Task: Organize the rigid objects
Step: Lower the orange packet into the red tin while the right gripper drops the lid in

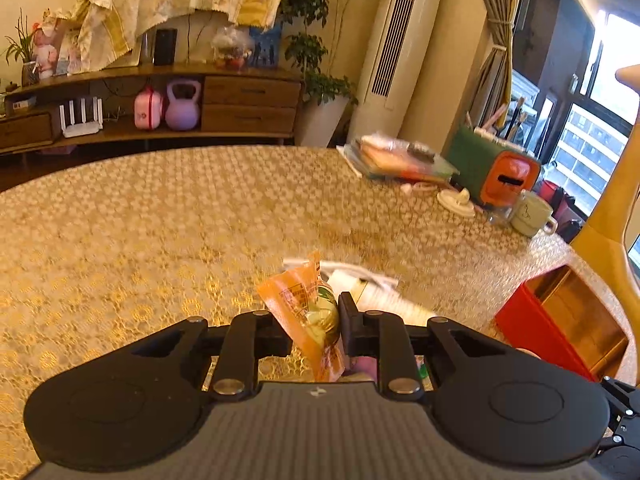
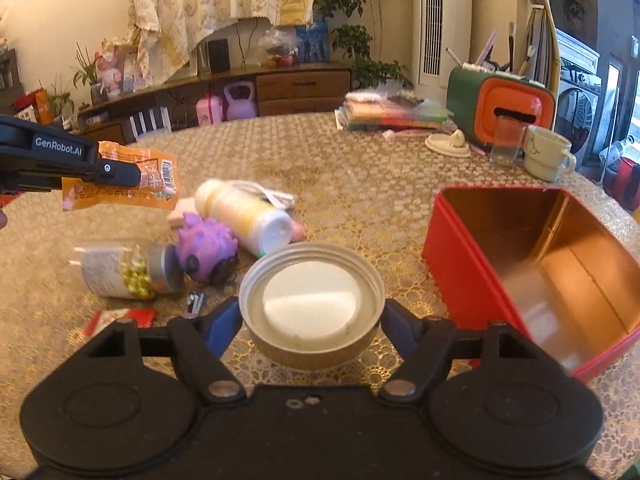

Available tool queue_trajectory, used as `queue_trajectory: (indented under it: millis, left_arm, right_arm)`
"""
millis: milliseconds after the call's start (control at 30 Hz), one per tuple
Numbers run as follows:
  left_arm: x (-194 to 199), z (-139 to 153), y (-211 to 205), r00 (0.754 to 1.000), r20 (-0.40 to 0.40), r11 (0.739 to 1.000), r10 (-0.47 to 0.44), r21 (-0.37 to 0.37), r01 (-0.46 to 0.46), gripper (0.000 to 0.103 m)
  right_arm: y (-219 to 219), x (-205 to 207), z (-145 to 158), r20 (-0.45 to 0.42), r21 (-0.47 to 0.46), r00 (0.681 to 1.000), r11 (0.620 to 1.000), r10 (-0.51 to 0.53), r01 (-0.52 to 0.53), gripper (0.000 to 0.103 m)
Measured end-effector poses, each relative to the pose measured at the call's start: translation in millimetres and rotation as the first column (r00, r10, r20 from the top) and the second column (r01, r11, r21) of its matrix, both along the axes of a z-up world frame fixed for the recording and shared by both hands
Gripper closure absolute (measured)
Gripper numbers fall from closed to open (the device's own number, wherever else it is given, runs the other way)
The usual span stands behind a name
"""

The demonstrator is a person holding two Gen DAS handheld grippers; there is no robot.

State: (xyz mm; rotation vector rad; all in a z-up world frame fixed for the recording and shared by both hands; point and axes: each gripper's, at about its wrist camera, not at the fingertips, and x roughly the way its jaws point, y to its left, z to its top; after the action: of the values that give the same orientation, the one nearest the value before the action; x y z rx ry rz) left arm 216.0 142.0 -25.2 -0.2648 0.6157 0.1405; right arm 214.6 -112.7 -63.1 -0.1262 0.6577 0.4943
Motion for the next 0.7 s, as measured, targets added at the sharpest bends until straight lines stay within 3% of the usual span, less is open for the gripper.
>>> queue_trajectory:
  millis: [367,700]
  left_arm:
    - [-13.3,45.5,-44.5,0.992,0.054,0.993,-0.116,-0.013,0.117,0.081]
    - [3.9,56.9,-107.5,0.969,0.044,0.970,-0.241,0.021,0.240,0.081]
  right_arm:
    - [-33.0,-14.0,41.7,0.048,0.027,0.998,0.999,-0.035,0.034,0.028]
    - [-79.7,-8.6,59.0,0.096,0.013,0.989,0.994,-0.109,0.108,0.028]
